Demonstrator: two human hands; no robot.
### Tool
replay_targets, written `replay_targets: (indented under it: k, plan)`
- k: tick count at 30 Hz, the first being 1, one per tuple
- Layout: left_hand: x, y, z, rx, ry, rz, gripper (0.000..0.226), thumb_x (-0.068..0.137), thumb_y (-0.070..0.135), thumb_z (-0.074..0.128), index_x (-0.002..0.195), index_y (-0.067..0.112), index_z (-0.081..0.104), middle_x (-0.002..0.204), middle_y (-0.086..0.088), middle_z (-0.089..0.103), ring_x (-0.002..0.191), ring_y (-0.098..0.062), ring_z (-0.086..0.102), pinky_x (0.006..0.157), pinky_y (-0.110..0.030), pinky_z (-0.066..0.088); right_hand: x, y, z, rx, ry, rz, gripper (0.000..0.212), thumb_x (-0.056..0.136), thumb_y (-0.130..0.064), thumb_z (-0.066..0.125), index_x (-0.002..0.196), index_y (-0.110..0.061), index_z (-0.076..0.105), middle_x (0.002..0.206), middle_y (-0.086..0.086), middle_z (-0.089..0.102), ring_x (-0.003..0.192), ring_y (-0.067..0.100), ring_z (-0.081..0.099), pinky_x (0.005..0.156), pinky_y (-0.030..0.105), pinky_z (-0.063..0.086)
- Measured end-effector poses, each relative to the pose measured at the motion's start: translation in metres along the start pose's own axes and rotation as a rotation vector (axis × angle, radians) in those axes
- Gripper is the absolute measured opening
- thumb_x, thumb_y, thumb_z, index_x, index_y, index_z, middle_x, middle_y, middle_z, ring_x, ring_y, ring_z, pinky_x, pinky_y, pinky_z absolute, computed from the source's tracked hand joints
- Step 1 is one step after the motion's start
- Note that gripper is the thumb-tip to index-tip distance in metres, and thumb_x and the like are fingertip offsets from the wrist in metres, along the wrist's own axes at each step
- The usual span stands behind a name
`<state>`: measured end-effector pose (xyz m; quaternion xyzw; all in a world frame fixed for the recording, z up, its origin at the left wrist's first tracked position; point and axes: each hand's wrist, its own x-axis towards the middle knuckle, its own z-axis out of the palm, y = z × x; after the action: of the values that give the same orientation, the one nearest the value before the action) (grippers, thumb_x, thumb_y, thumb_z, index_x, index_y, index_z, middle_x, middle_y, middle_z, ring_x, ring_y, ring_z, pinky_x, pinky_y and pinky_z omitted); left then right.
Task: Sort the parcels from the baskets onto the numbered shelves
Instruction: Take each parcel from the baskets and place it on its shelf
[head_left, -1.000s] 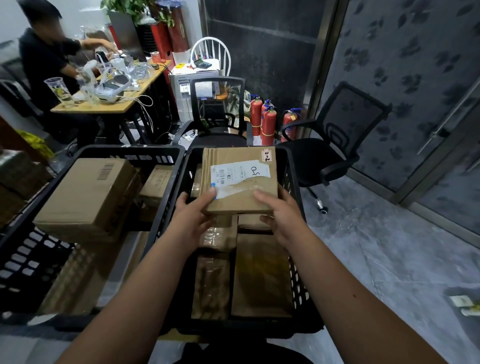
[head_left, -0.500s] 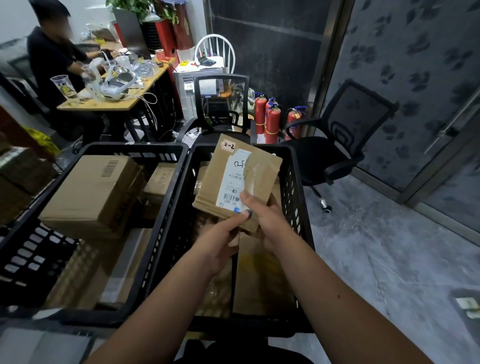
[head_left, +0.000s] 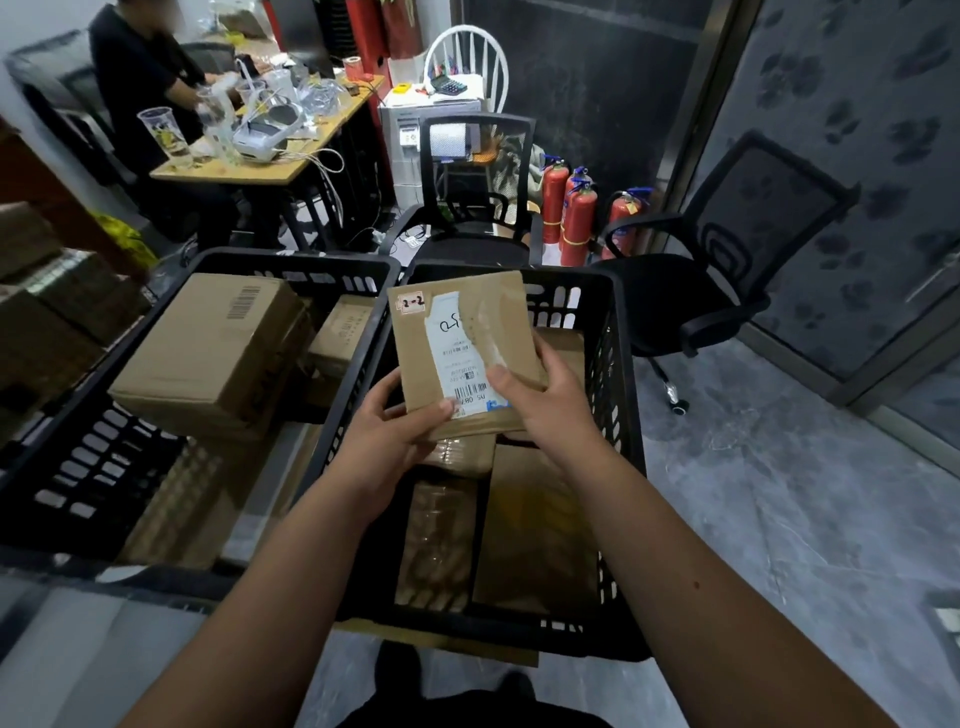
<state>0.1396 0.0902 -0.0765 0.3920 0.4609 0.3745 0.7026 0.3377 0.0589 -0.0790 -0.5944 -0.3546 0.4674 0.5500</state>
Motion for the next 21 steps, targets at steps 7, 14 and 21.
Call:
replay_targets:
  k: [7, 14, 21]
  plan:
    - [-0.012, 0.024, -0.019, 0.069, 0.128, 0.156, 0.104, 0.063, 0.025, 0.102, 0.152, 0.024, 0.048, 0.131, -0.012, 0.072, 0.114, -0.029, 0.073, 0.092, -0.043, 0.061, -0.003, -0.032, 0.023, -0.337, -0.240, -0.315, 0.077, 0.107, -0.034, 0.057, 0.149, -0.075, 0.007, 0.172, -0.020, 0.011, 0.159, 0.006, 0.010, 0.129, 0.048, 0.022]
    - [-0.060, 0.065, -0.061, 0.281, 0.233, 0.304, 0.094, 0.073, 0.024, 0.091, 0.154, 0.024, 0.044, 0.133, -0.004, 0.071, 0.121, -0.020, 0.070, 0.099, -0.037, 0.057, 0.003, -0.059, 0.074, -0.308, -0.462, -0.419, 0.089, 0.093, -0.022, 0.078, 0.155, -0.061, 0.027, 0.166, -0.026, 0.020, 0.148, -0.012, 0.021, 0.111, 0.011, 0.025]
    - [-0.166, 0.091, -0.117, 0.315, 0.569, 0.377, 0.091, 0.068, 0.011, 0.087, 0.152, 0.017, 0.052, 0.131, -0.003, 0.073, 0.120, -0.022, 0.070, 0.099, -0.040, 0.056, -0.022, -0.074, 0.167, -0.205, -0.762, -0.434, 0.090, 0.093, -0.017, 0.078, 0.151, -0.067, 0.031, 0.164, -0.019, 0.031, 0.148, 0.005, 0.038, 0.123, 0.044, 0.037]
